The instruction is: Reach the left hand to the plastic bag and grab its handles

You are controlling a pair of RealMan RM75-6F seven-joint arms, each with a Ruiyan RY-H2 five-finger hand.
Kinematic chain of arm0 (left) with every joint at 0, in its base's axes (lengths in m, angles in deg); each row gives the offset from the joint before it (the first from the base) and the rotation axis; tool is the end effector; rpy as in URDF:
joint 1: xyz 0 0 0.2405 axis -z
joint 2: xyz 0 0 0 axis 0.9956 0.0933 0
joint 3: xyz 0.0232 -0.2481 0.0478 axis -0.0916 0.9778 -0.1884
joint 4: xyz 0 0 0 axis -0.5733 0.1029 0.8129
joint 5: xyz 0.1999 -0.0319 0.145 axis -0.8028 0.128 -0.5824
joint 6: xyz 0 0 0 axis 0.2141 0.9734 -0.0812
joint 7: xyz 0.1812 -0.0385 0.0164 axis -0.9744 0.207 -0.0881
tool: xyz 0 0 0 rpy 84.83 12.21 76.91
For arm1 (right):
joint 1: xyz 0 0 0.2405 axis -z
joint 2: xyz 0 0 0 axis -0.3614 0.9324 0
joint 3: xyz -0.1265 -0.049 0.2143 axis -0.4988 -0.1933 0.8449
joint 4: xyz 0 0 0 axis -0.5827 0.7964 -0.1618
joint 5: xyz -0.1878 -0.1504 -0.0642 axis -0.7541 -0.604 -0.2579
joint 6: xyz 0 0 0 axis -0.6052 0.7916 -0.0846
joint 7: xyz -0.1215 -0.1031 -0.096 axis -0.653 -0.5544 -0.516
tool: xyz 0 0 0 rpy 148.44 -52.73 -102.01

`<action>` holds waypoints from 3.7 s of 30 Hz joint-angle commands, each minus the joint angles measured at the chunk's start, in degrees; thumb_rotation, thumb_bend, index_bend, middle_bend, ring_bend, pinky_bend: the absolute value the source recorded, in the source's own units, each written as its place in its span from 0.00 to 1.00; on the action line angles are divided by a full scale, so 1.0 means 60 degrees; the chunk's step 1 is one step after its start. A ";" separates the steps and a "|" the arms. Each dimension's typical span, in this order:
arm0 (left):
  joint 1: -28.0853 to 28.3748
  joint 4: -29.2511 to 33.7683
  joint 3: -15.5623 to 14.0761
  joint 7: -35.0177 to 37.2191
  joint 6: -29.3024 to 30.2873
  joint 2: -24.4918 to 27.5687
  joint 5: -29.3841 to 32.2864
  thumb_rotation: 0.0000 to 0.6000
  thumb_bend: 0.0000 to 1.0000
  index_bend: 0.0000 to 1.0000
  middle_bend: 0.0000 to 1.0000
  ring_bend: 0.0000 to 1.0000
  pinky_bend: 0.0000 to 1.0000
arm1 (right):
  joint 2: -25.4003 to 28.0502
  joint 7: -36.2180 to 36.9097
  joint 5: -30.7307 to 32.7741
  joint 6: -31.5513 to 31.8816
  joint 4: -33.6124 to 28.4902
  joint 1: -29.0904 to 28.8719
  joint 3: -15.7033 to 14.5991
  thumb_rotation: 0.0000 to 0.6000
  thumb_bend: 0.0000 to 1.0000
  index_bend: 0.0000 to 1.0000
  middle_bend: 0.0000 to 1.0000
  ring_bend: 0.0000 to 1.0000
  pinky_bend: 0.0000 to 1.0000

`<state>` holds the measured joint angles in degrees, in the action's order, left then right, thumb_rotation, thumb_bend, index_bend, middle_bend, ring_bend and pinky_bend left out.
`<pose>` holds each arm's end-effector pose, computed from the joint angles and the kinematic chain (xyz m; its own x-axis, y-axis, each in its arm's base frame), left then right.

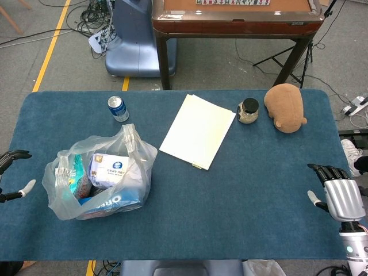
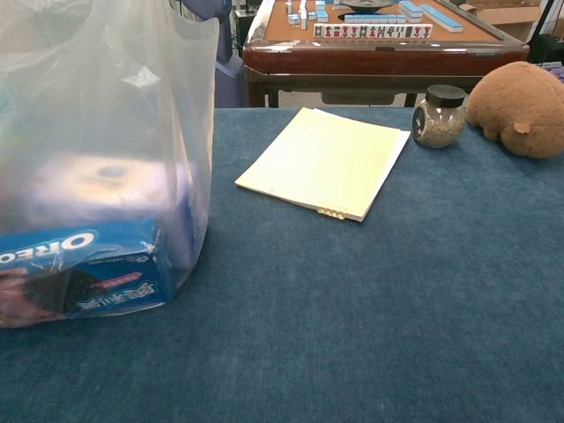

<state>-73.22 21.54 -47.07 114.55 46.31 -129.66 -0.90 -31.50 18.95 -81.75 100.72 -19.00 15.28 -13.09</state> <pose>-0.3061 0.2894 0.1980 0.0564 0.0180 0.9982 0.9928 -0.1067 -0.0542 -0.3136 -0.2387 0.1254 0.5178 0.0282 0.8550 -0.8545 -0.0321 0.5185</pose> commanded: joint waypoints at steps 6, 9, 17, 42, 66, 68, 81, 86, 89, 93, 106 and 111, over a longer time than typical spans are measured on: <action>0.0004 0.0249 -0.0138 0.0822 0.0435 0.0277 -0.0517 1.00 0.26 0.33 0.21 0.15 0.11 | -0.0026 -0.0049 0.0025 -0.0059 -0.0025 -0.0029 -0.0015 1.00 0.23 0.24 0.32 0.26 0.31; -0.0107 0.0309 -0.0259 0.1146 0.0686 0.0432 -0.0744 1.00 0.26 0.33 0.21 0.15 0.11 | -0.0041 -0.0070 0.0012 -0.0091 -0.0046 -0.0056 -0.0022 1.00 0.23 0.24 0.32 0.26 0.31; -0.0324 0.0232 -0.0513 0.1899 0.1127 0.0683 -0.1011 1.00 0.26 0.33 0.21 0.15 0.11 | -0.0120 -0.0107 -0.0049 -0.0219 -0.0055 -0.0180 -0.0025 1.00 0.23 0.24 0.32 0.26 0.31; -0.0332 0.0290 -0.1173 0.3440 0.1899 0.1125 -0.2099 0.00 0.26 0.29 0.21 0.13 0.02 | -0.0233 -0.0204 -0.0035 -0.0483 -0.0113 -0.0382 -0.0069 1.00 0.23 0.24 0.32 0.26 0.31; 0.0058 0.0998 -0.1591 0.2601 0.2319 0.1105 -0.3410 0.00 0.26 0.31 0.21 0.13 0.02 | -0.0135 -0.0239 0.0030 -0.0400 -0.0250 -0.0320 -0.0116 1.00 0.23 0.24 0.32 0.26 0.31; 0.0147 0.1022 -0.1589 0.2661 0.2279 0.1078 -0.3427 0.00 0.26 0.31 0.21 0.13 0.02 | -0.0133 -0.0220 0.0029 -0.0401 -0.0244 -0.0318 -0.0123 1.00 0.23 0.24 0.32 0.26 0.31; 0.1077 0.1306 -0.1563 0.3607 0.1658 0.1012 -0.3586 0.00 0.26 0.32 0.21 0.13 0.02 | -0.0069 -0.0025 0.0056 -0.0264 -0.0155 -0.0196 -0.0153 1.00 0.23 0.24 0.32 0.26 0.31; 0.1278 0.1363 -0.1593 0.4099 0.1748 0.1073 -0.3715 0.00 0.26 0.32 0.22 0.14 0.02 | -0.0054 0.0005 0.0100 -0.0260 -0.0115 -0.0174 -0.0145 1.00 0.23 0.24 0.32 0.26 0.31; 0.1348 0.1425 -0.1647 0.4405 0.1846 0.1143 -0.3813 0.00 0.26 0.33 0.22 0.15 0.02 | -0.0064 0.0014 0.0114 -0.0296 -0.0093 -0.0189 -0.0140 1.00 0.23 0.24 0.32 0.26 0.31; 0.1476 0.1431 -0.1769 0.4954 0.1858 0.1233 -0.3933 0.00 0.26 0.33 0.23 0.19 0.03 | -0.0095 0.0030 0.0140 -0.0343 -0.0066 -0.0218 -0.0122 1.00 0.23 0.24 0.32 0.26 0.31; 0.1995 0.1477 -0.1959 0.6155 0.1690 0.1270 -0.4051 0.00 0.26 0.32 0.24 0.24 0.30 | -0.0127 0.0116 0.0165 -0.0363 0.0002 -0.0212 -0.0129 1.00 0.23 0.24 0.32 0.26 0.31; 0.2172 0.1586 -0.2010 0.6277 0.1534 0.1202 -0.4041 0.00 0.26 0.31 0.24 0.22 0.40 | -0.0123 0.0152 0.0162 -0.0368 0.0029 -0.0209 -0.0133 1.00 0.23 0.24 0.32 0.26 0.31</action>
<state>-60.29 30.97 -59.11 152.11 55.60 -122.37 -25.21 -32.24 19.85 -80.76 98.51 -18.83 14.04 -13.89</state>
